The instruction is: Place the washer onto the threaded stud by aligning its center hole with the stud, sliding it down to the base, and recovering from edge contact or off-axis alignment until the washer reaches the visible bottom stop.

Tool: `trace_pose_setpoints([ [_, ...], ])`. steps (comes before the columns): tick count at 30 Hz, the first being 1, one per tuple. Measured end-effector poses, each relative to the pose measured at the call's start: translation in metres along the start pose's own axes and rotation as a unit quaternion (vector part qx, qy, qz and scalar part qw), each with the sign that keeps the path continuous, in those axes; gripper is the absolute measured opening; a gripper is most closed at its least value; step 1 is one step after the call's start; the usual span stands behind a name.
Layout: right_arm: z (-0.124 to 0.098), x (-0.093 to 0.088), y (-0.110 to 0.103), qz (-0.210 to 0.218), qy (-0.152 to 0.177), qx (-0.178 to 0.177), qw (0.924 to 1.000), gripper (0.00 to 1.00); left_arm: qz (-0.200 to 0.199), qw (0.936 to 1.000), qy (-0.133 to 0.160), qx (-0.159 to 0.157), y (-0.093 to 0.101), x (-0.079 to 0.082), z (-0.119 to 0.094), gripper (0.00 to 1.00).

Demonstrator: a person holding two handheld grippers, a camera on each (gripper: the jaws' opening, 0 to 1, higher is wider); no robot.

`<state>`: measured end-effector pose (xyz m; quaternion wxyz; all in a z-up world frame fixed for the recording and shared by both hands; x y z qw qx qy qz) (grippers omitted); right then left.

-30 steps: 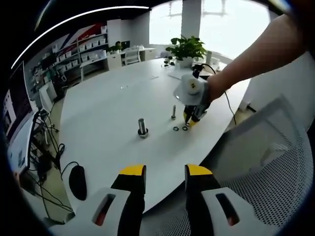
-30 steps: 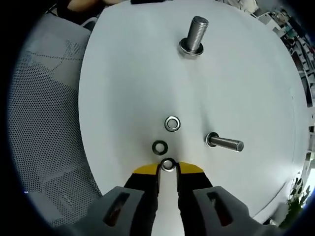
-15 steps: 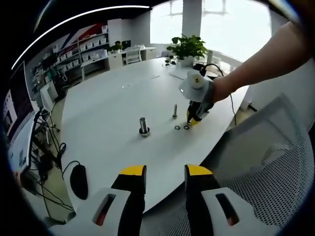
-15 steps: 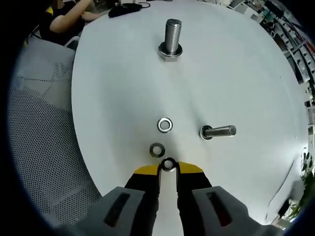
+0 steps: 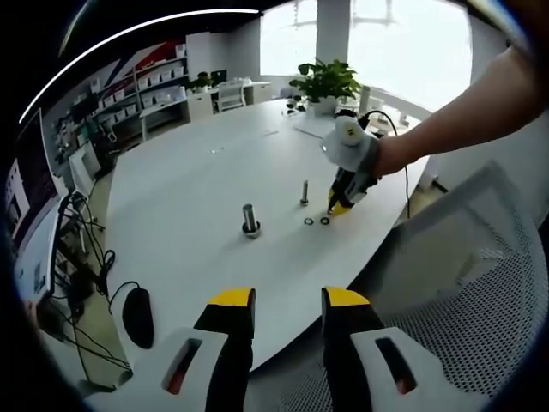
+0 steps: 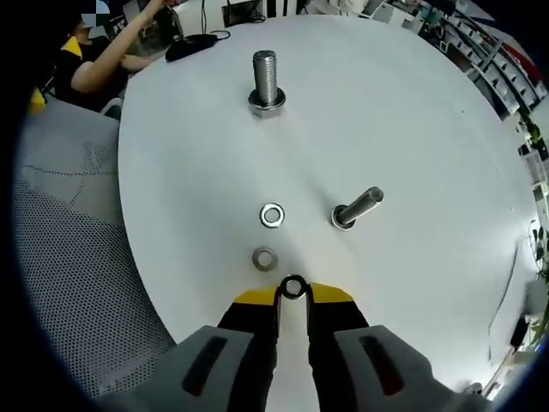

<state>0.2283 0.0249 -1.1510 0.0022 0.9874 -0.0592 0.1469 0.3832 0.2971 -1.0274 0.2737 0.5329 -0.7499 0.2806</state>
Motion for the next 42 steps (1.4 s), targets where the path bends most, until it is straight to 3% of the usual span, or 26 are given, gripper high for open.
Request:
trace_pose_setpoints([
  [19, -0.044, 0.034, 0.015, -0.020, 0.050, -0.022, 0.9983, 0.14, -0.002, 1.0000, 0.007, -0.002, 0.001, 0.001, -0.001, 0.29],
  [33, -0.046, 0.053, 0.019, -0.038, 0.076, -0.027, 0.9960, 0.14, -0.001, 0.9999, 0.010, -0.004, 0.001, 0.002, 0.000, 0.29],
  [42, -0.041, 0.058, 0.019, -0.045, 0.070, -0.025, 0.9962, 0.14, -0.002, 0.9999, 0.011, -0.005, 0.001, 0.001, 0.000, 0.29],
])
Point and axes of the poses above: the point that each gripper's makers call its tool centre point, and the gripper's own axes: z roughly forward along the fingers, y roughly to its right, x roughly out of its top, the point moved 9 cm from there along -z, roughly backward along the fingers, and after that the axes turned 12 degrees about z, right-handed, at the moved point
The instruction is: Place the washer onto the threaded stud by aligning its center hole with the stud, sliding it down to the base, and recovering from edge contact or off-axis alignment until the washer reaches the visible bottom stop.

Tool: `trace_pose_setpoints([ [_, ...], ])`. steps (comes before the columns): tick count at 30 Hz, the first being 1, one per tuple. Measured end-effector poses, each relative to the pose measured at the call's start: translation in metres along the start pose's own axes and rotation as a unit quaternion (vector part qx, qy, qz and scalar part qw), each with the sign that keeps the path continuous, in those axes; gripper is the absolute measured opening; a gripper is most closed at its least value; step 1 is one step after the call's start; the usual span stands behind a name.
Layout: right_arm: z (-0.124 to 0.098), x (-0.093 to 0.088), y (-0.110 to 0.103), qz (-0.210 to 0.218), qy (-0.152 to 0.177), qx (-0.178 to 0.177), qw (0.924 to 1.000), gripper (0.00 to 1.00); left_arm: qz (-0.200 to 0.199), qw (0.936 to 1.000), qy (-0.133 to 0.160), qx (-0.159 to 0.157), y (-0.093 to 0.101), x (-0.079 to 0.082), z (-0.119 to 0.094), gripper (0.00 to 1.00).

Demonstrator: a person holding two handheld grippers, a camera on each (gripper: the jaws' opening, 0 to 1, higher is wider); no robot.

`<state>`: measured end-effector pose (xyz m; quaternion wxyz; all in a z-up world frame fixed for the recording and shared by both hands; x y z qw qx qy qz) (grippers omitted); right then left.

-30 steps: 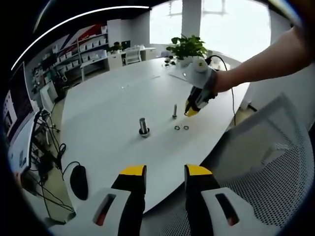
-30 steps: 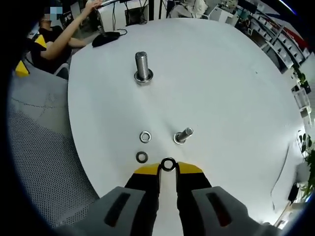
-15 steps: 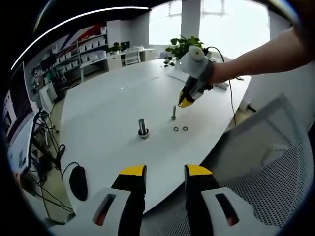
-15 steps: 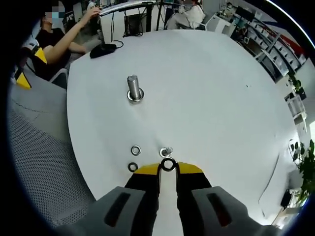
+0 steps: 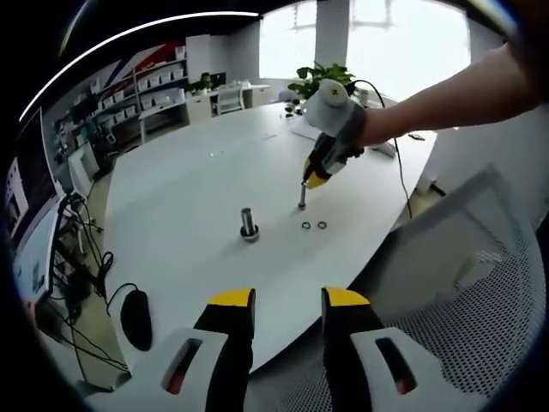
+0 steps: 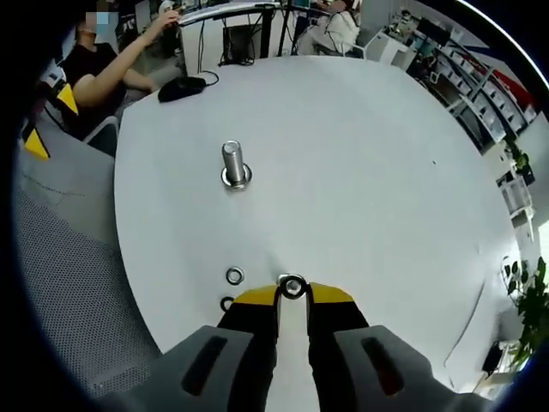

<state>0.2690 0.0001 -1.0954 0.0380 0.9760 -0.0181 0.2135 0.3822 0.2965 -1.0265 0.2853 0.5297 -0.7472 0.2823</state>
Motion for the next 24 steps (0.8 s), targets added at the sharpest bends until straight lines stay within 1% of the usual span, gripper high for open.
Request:
trace_pose_setpoints([
  [3, 0.002, 0.001, 0.000, -0.006, -0.006, -0.001, 1.0000, 0.14, 0.000, 1.0000, 0.000, -0.001, 0.000, 0.000, 0.000, 0.29],
  [12, 0.007, 0.004, 0.001, -0.008, -0.014, 0.000, 0.9999, 0.14, 0.001, 1.0000, 0.000, -0.004, 0.000, -0.001, 0.001, 0.29],
  [19, 0.021, 0.001, 0.003, -0.004, -0.025, 0.002, 0.9997, 0.14, 0.003, 1.0000, -0.004, -0.007, 0.001, -0.001, 0.001, 0.29],
  [22, 0.022, -0.002, 0.002, 0.000, -0.031, 0.004, 0.9995, 0.14, 0.005, 1.0000, -0.005, -0.006, 0.001, -0.002, 0.002, 0.29],
  [24, 0.030, -0.006, 0.004, 0.005, -0.037, 0.005, 0.9993, 0.14, 0.004, 1.0000, -0.005, -0.006, 0.000, -0.001, 0.002, 0.29],
])
Point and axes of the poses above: the point that each gripper's makers call its tool centre point, and the gripper's own axes: z roughly forward along the fingers, y roughly to its right, x roughly out of its top, the point moved 9 cm from there along -z, roughly backward along the fingers, and after that the axes turned 12 degrees about z, right-handed, at the moved point
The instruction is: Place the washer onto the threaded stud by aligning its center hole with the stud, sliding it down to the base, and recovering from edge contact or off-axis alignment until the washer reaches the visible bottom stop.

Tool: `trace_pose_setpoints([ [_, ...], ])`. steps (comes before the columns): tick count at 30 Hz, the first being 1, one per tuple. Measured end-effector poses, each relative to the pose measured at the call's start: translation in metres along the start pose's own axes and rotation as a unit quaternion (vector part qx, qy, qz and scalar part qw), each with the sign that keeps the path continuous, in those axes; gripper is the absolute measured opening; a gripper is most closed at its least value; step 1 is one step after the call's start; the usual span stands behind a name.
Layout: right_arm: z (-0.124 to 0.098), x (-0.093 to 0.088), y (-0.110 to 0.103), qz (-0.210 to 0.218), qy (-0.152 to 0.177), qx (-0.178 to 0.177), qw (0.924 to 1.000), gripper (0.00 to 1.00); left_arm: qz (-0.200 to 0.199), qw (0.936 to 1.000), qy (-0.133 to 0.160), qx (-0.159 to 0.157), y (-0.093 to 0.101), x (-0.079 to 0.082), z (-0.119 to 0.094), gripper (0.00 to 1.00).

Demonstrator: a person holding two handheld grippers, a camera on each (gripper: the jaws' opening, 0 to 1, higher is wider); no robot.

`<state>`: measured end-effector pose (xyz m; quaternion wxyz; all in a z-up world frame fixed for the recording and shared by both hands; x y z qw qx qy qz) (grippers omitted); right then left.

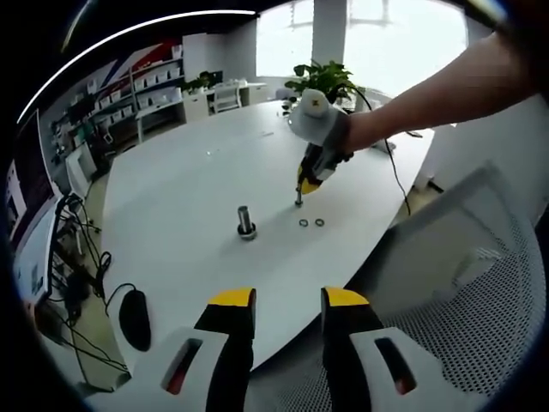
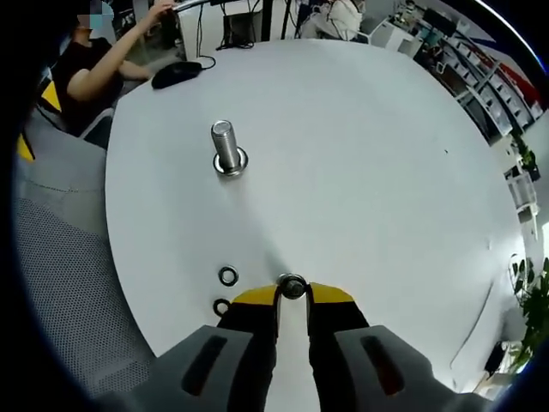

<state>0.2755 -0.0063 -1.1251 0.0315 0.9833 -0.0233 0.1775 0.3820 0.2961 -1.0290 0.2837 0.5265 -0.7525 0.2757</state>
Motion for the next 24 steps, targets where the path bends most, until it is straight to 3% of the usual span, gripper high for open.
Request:
trace_pose_setpoints([
  [11, 0.014, -0.006, 0.010, 0.022, -0.018, 0.008, 0.9996, 0.14, -0.002, 1.0000, -0.002, -0.001, 0.001, 0.000, 0.000, 0.29],
  [24, 0.019, -0.008, 0.003, 0.040, -0.024, 0.013, 0.9988, 0.15, -0.004, 1.0000, -0.002, -0.001, 0.001, 0.001, 0.001, 0.29],
])
Point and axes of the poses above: the point that each gripper's makers call its tool centre point, and the gripper's own axes: z roughly forward along the fingers, y roughly to its right, x roughly out of its top, the point moved 9 cm from there along -z, roughly backward along the fingers, and after that the axes turned 12 degrees about z, right-handed, at the moved point
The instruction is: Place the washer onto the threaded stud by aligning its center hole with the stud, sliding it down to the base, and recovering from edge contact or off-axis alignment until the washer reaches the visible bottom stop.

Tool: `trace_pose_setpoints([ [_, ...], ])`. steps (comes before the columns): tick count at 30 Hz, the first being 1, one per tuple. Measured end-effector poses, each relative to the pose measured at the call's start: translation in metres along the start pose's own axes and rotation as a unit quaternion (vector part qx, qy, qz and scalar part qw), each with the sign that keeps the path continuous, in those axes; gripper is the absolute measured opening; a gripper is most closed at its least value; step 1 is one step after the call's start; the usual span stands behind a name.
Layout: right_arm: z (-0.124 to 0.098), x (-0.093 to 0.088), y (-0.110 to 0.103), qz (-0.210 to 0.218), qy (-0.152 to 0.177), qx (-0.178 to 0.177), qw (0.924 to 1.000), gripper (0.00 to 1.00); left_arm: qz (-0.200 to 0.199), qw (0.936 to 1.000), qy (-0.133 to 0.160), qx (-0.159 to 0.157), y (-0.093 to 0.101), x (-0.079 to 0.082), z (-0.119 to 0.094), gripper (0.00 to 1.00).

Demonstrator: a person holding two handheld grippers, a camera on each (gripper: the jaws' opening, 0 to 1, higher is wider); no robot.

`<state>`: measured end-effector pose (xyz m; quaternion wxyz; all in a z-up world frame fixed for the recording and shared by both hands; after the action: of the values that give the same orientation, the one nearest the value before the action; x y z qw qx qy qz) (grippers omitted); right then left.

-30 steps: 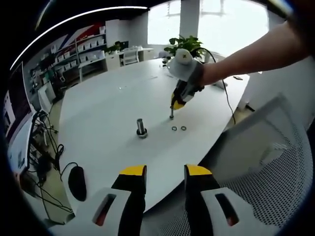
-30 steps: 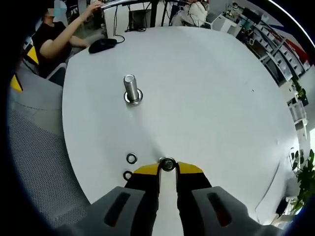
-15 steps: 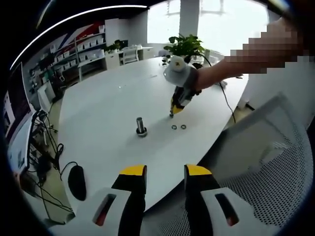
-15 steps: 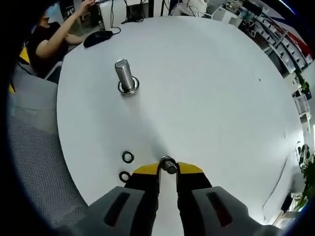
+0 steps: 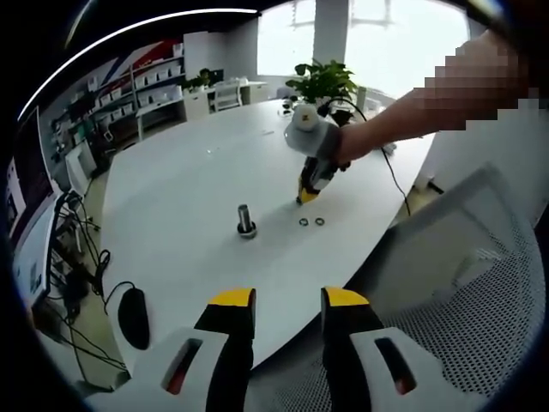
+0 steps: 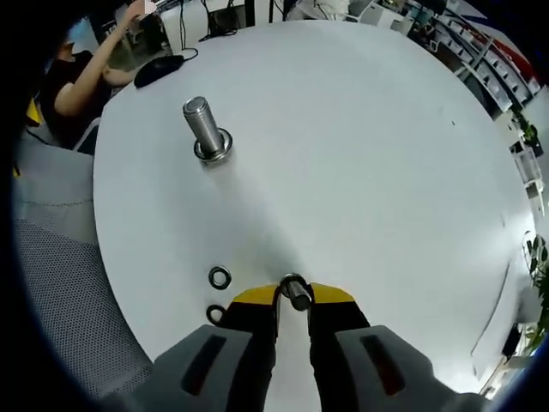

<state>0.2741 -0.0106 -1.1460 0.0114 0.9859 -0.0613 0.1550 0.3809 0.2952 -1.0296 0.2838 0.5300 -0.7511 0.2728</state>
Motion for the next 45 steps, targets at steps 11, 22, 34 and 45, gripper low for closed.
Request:
trace_pose_setpoints([
  [11, -0.003, -0.002, 0.003, 0.021, -0.003, 0.000, 0.9998, 0.16, -0.002, 1.0000, 0.001, 0.002, 0.000, 0.001, 0.000, 0.29],
  [22, -0.010, -0.013, 0.001, 0.035, 0.000, -0.007, 0.9994, 0.19, -0.003, 1.0000, 0.002, 0.002, 0.000, 0.001, 0.000, 0.29],
  [34, -0.017, -0.037, -0.020, 0.039, -0.008, 0.004, 0.9992, 0.24, 0.000, 1.0000, 0.003, 0.004, 0.000, 0.002, 0.000, 0.29],
  [45, -0.014, -0.042, -0.033, 0.014, -0.004, 0.029, 0.9995, 0.29, 0.003, 1.0000, 0.006, 0.003, -0.001, 0.001, 0.000, 0.29],
])
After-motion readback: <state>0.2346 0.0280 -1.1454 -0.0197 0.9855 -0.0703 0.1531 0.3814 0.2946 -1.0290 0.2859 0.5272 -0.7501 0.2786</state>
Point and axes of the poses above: the point that each gripper's makers call its tool centre point, and the gripper's own axes: z roughly forward along the fingers, y roughly to its right, x roughly out of its top, the point moved 9 cm from there along -z, roughly backward along the fingers, and after that the axes turned 12 degrees about z, right-handed, at the moved point
